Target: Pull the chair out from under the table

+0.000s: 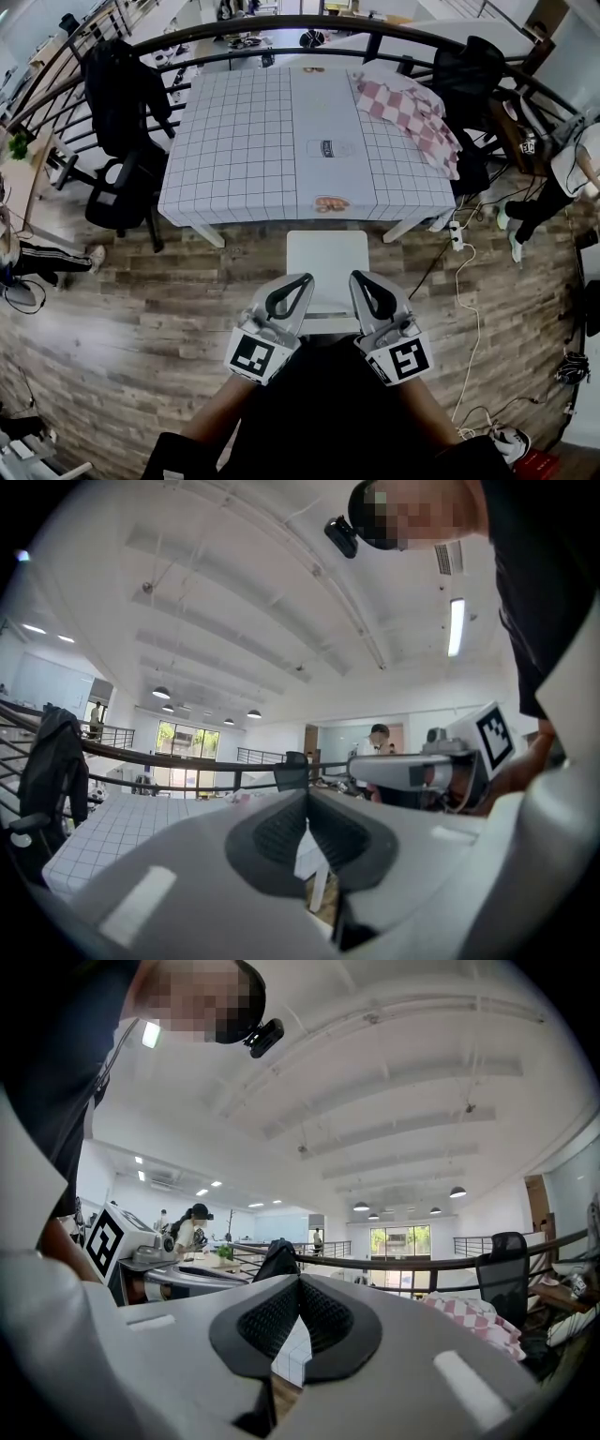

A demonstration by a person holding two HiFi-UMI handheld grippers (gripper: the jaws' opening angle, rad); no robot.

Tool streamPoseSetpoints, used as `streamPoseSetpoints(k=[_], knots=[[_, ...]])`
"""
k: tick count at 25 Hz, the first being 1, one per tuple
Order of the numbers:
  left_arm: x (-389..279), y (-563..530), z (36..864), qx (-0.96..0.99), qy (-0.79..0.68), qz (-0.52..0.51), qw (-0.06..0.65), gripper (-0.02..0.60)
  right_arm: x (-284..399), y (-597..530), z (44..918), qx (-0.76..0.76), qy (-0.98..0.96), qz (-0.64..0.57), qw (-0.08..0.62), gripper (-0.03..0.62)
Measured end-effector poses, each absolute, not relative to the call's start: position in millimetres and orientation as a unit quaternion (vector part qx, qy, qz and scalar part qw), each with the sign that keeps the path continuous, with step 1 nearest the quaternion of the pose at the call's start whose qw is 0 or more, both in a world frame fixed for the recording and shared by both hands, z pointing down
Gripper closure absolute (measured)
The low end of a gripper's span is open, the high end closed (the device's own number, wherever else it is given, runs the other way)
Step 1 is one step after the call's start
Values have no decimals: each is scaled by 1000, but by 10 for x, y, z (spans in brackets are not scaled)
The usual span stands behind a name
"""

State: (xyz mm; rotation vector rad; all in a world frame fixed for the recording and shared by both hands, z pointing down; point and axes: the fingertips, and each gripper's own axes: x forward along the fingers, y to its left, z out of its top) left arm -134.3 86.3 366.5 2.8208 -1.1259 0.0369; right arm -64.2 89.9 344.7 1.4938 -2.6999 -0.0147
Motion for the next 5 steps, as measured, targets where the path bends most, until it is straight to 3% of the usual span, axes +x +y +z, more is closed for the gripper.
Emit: streamPoseSetpoints(k=[5], knots=[[-1373, 868, 3661, 927, -370, 12, 55, 571, -655, 900, 3436, 486, -873, -6, 32, 595]])
